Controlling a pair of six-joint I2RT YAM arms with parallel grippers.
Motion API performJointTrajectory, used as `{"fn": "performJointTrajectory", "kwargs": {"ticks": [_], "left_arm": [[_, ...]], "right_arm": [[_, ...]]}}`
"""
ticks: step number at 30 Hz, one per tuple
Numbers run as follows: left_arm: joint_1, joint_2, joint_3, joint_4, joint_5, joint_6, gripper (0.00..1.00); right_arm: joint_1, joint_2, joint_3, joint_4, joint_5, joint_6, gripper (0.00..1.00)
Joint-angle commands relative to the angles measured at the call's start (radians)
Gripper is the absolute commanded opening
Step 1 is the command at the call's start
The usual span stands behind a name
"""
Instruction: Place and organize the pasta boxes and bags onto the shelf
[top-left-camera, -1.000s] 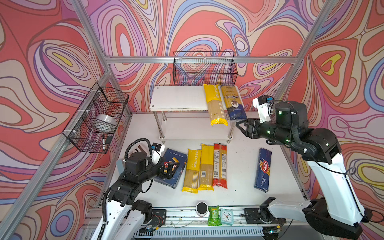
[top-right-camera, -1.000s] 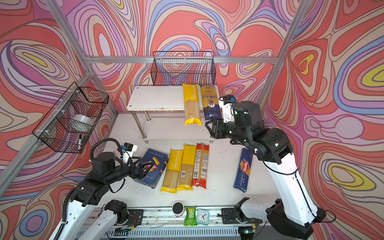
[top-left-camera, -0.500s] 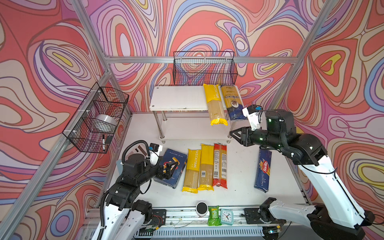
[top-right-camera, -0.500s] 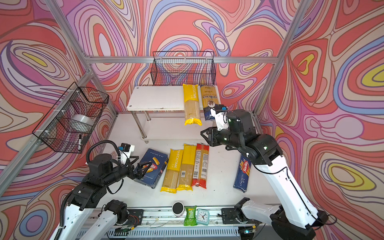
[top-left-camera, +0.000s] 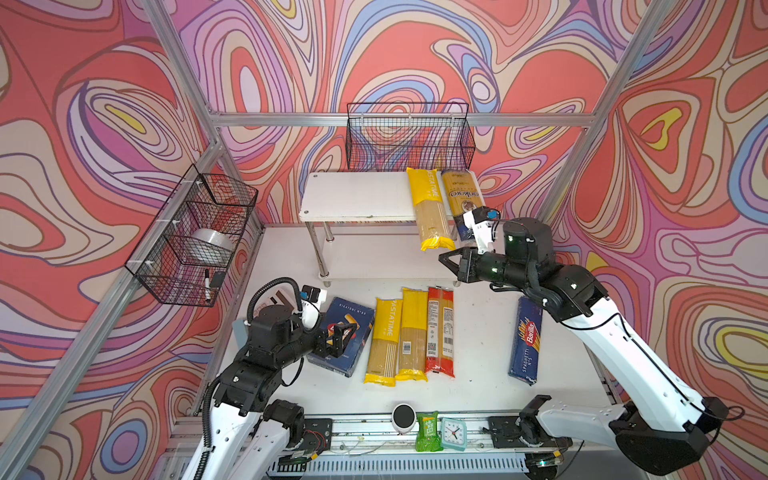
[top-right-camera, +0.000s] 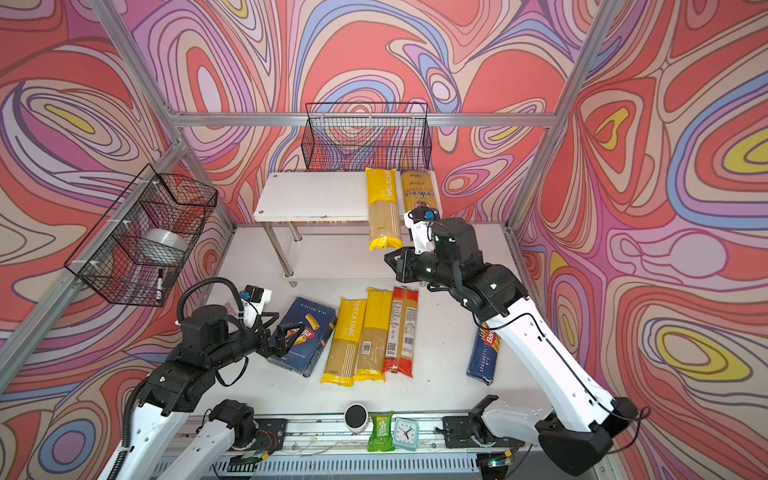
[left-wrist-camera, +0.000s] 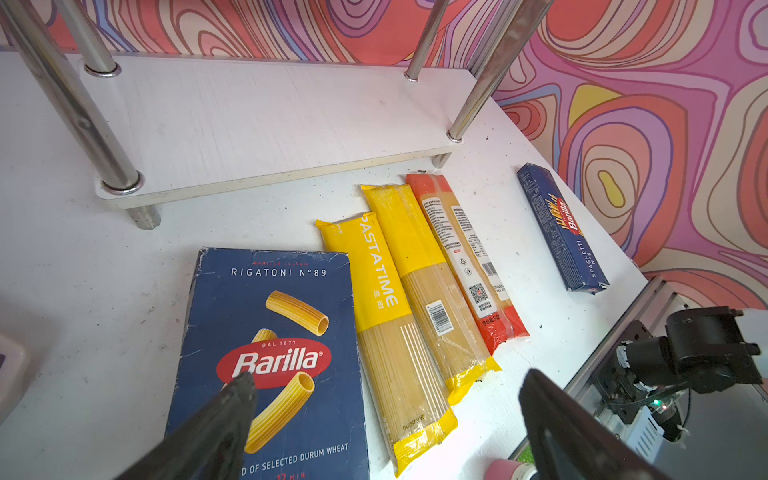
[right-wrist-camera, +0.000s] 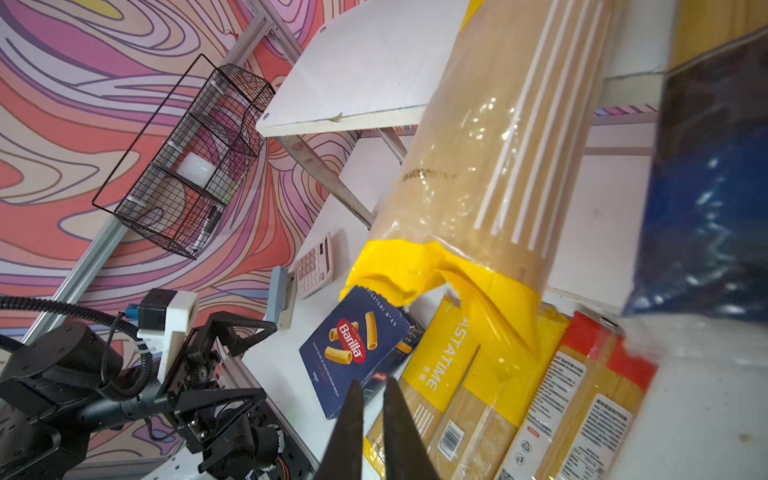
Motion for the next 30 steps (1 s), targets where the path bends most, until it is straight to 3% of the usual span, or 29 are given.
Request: {"fn": "performJointTrajectory", "kwargs": {"ticks": [1, 30], "left_arm": [[-0.004, 0.001, 0.03, -0.036, -0.006, 0.01, 1.0], [-0.004, 0.014, 0.032, -0.041, -0.012, 0.012, 1.0]], "right_arm": [[0.015, 0.024, -0.018, 0.081, -0.001, 0.021, 0.09], [0.025, 0.185, 0.09, 0.05, 0.129, -0.051, 0.07]]}}
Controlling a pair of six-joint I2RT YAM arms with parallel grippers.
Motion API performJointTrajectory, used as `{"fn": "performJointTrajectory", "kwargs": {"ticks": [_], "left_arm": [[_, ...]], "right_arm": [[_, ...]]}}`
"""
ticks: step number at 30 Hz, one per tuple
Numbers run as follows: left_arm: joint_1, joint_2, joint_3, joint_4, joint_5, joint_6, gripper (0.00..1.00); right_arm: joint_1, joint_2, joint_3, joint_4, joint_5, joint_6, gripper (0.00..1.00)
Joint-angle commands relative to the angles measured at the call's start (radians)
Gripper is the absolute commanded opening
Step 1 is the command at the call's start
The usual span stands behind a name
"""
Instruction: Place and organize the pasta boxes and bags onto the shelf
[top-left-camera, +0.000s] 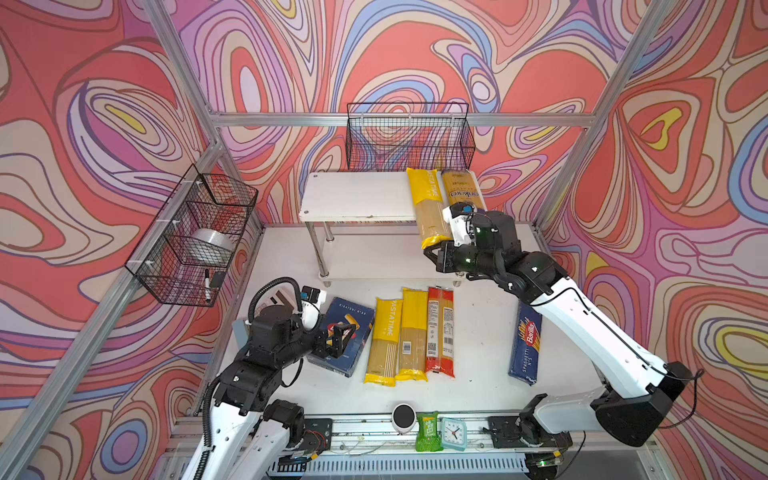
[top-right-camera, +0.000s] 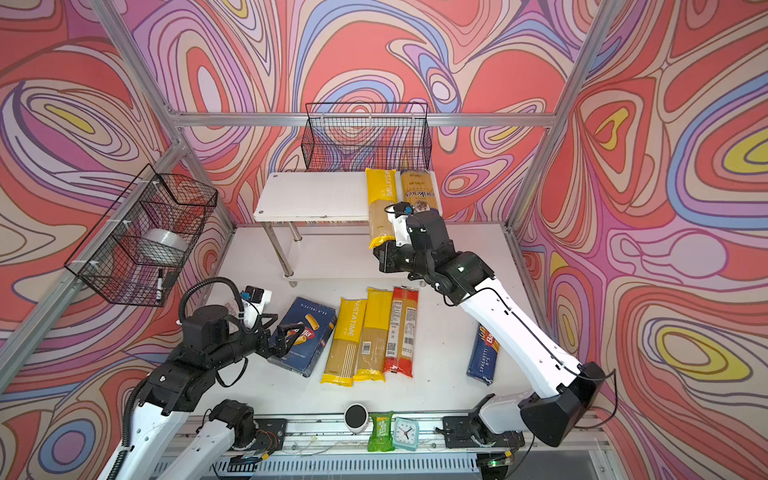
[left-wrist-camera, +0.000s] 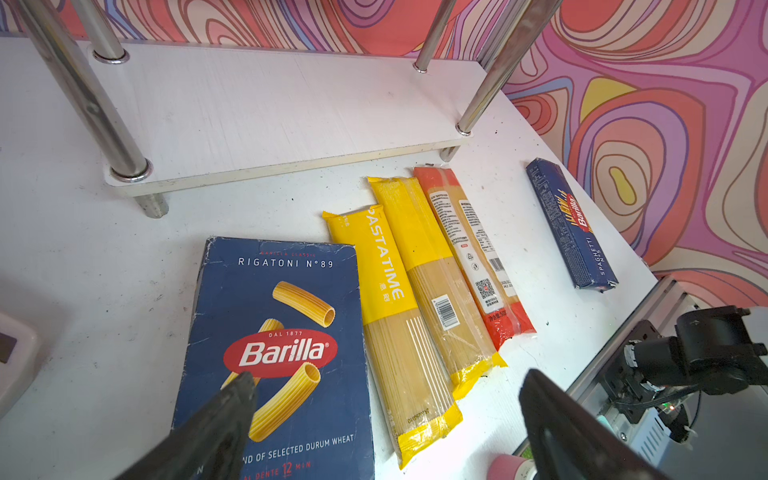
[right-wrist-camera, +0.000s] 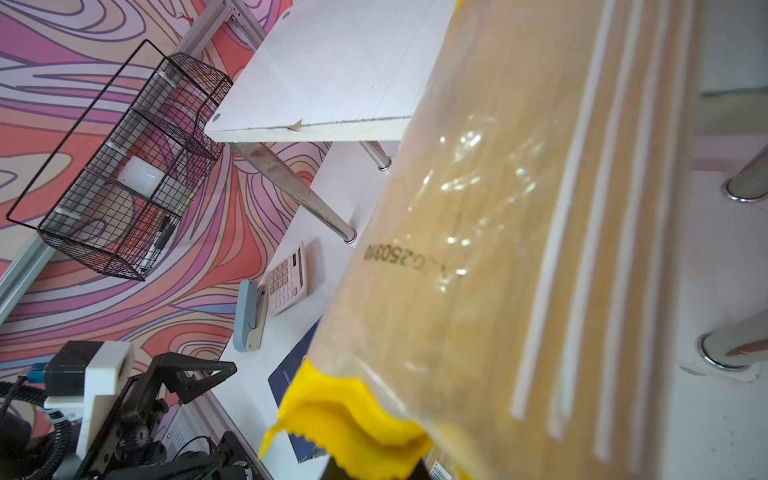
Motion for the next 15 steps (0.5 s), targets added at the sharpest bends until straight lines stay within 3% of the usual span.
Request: {"fn": "performJointTrajectory", "kwargs": {"ticks": [1, 10, 15], "left_arm": [[-0.004, 0.004, 0.031, -0.02, 0.005, 0.011, 1.0], [-0.004, -0.01, 0.027, -0.015, 0.001, 0.01, 1.0], [-0.004, -0.004, 0.029, -0.017, 0.006, 0.009, 1.0]], "right_arm": [[0.004, 0.036, 0.045, -0.006, 0.043, -0.027, 0.07], [0.004, 0.073, 0.104, -0.047, 0.083, -0.041, 0.09], [0.004, 0.04, 0.089, -0.077, 0.085, -0.041, 0.18]]}}
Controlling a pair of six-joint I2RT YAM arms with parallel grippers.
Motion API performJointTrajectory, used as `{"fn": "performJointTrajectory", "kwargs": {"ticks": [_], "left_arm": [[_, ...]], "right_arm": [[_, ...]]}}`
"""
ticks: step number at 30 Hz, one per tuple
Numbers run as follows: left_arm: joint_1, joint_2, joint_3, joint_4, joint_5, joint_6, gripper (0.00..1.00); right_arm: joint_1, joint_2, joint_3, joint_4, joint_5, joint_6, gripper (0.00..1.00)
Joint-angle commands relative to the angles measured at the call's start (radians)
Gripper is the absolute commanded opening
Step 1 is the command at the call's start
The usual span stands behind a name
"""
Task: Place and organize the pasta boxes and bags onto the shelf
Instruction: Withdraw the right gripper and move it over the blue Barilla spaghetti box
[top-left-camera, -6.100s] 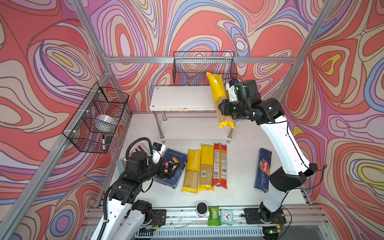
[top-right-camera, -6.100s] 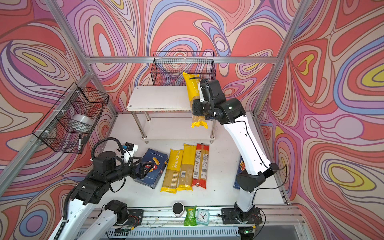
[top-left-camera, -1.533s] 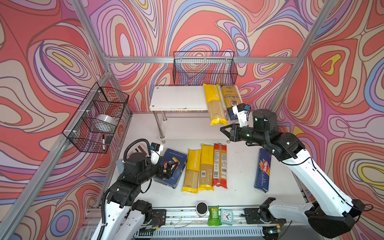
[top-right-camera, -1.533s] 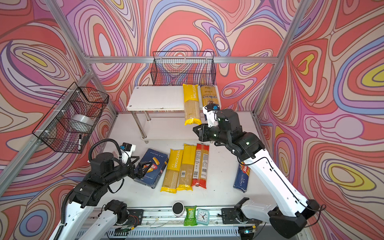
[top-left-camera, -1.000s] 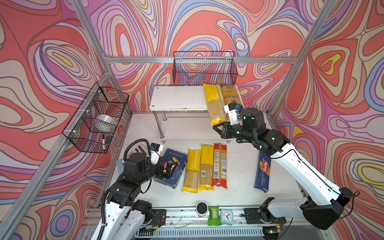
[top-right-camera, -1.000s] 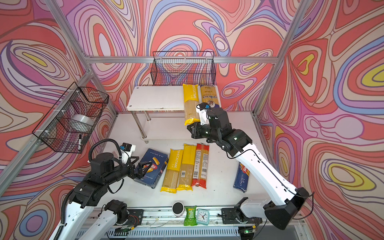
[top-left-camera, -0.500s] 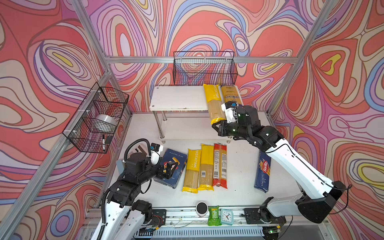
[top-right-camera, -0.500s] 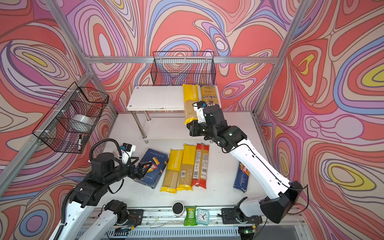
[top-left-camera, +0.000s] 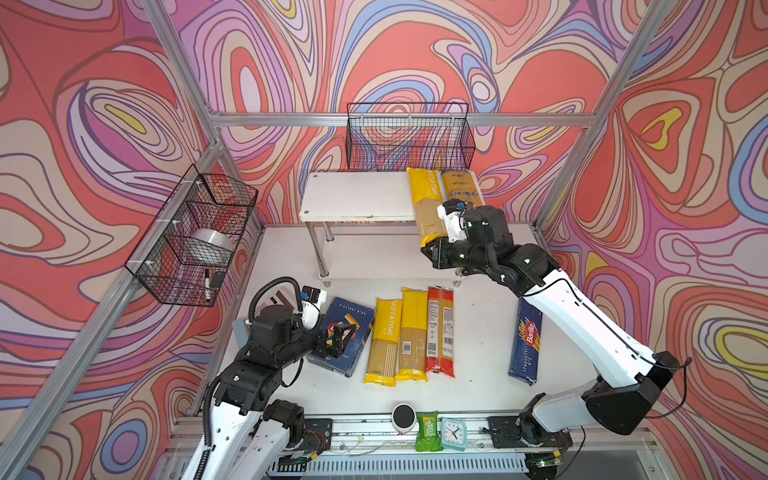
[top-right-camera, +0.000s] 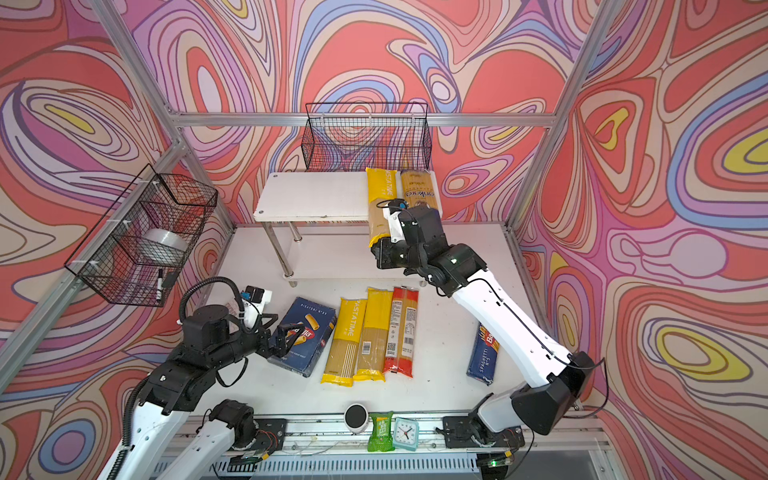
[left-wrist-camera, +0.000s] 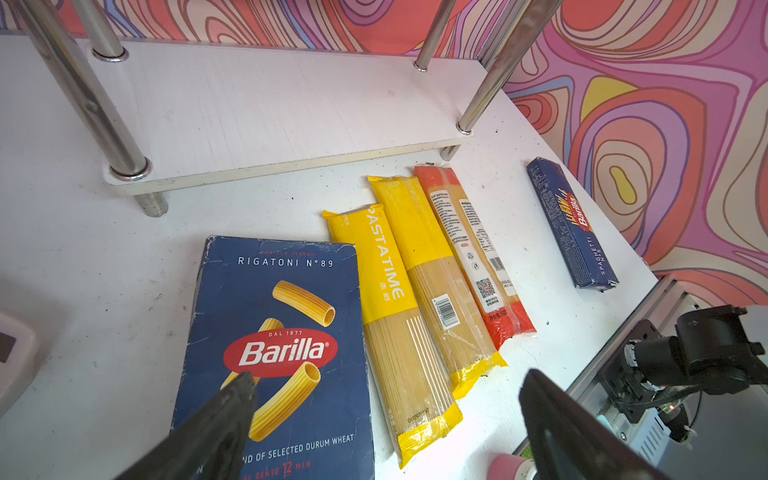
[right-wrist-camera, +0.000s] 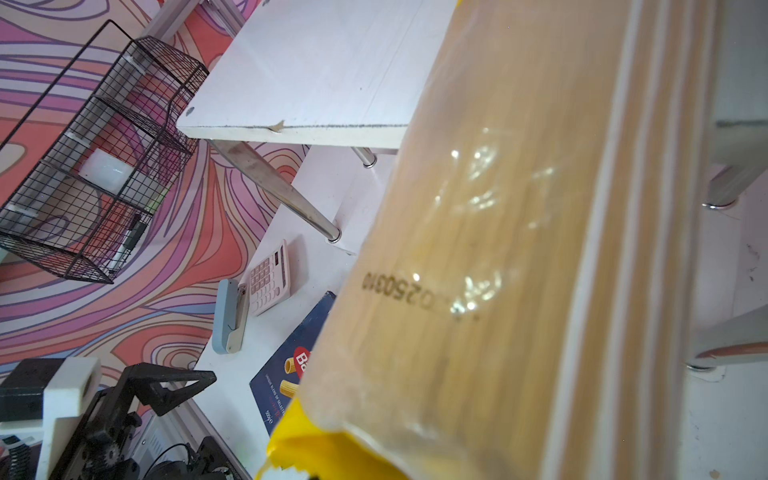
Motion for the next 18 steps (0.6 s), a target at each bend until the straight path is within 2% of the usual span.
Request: {"fn": "performJointTrajectory", "kwargs": {"ticks": [1, 7, 18], "left_arm": [[-0.003, -0.003, 0.03, -0.016, 0.008, 0.011, 1.0], [-0.004, 0.0, 0.028, -0.013, 0.012, 0.01, 1.0], [-0.003, 0.012, 0.028, -0.012, 0.021, 0.009, 1.0]], "right_arm": [[-0.003, -0.035, 0.004, -0.019, 0.04, -0.009, 0.22], [-0.003, -0.092, -0.005, -0.131, 0.022, -0.043, 0.36], [-0.003, -0.245, -0.076, -0.261, 0.08, -0.05, 0.39]]}}
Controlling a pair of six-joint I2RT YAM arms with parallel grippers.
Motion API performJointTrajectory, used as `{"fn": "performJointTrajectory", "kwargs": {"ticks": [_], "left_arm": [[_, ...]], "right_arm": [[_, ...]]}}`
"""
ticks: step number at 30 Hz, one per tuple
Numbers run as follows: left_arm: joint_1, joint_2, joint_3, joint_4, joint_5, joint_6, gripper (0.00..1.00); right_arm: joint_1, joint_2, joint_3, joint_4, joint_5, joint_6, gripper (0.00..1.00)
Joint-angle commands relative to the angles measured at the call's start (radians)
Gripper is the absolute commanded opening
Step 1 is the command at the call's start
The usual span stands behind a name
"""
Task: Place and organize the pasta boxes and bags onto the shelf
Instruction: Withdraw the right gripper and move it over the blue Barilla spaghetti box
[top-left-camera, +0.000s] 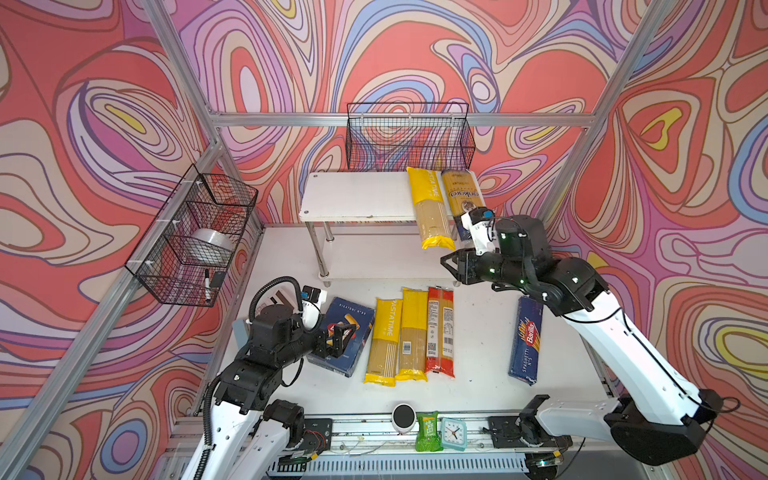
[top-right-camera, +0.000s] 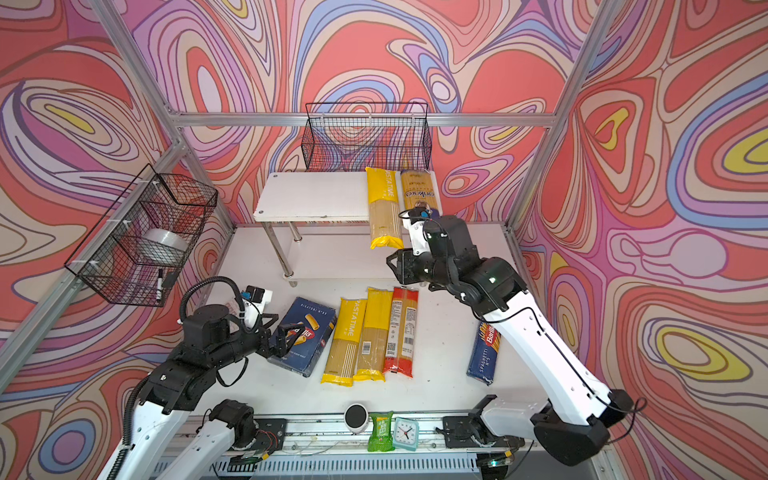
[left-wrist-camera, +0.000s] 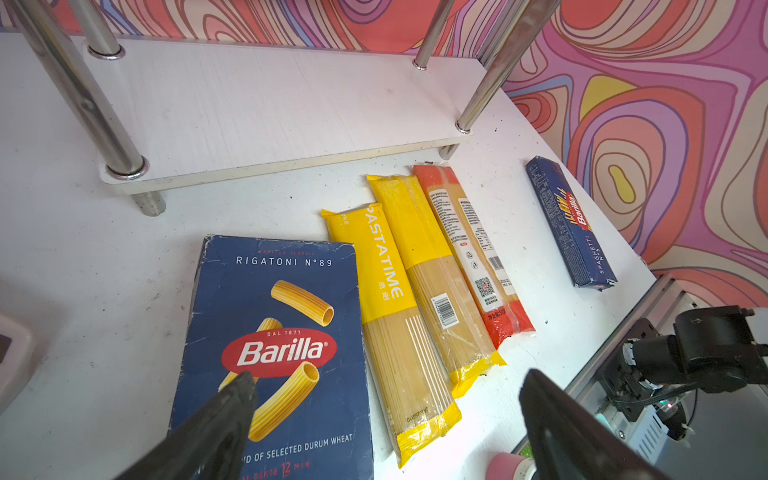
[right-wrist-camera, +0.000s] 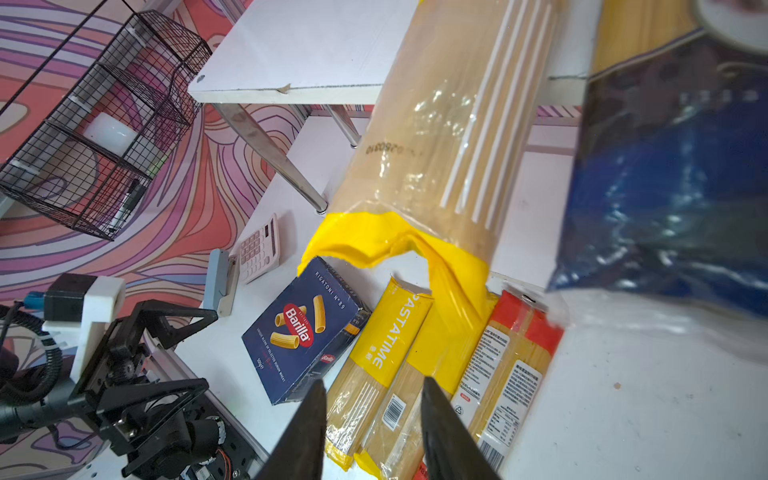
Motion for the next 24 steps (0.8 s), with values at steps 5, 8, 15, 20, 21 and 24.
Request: {"fn": "performJointTrajectory", "kwargs": {"ticks": [5, 8, 15, 20, 21, 24], "left_arm": [[-0.004, 0.011, 0.025, -0.003, 0.036, 0.007, 1.0], [-0.004, 0.016, 0.022, 0.008, 0.059, 0.006, 1.0], [-0.004, 0.032, 0.004, 0.07, 0.174, -0.008, 1.0], [-0.004, 0.062, 0.01, 0.106, 0.249, -0.032, 1.0], [-0.004, 0.064, 0.008, 0.117, 0.255, -0.039, 1.0], [-0.005, 0.066, -0.004, 0.156, 0.272, -0.058, 1.0]], "right_arm": [[-0.002, -0.128, -0.176, -0.065, 0.133, 0.059, 0.39], [-0.001, -0.157, -0.216, -0.099, 0.196, 0.123, 0.4], [-0.002, -0.235, -0.325, -0.137, 0.339, 0.21, 0.45], [-0.002, -0.275, -0.467, -0.114, 0.432, 0.297, 0.47], [-0.002, -0.269, -0.484, -0.123, 0.464, 0.325, 0.47], [-0.006, -0.241, -0.544, -0.107, 0.519, 0.367, 0.47]]}}
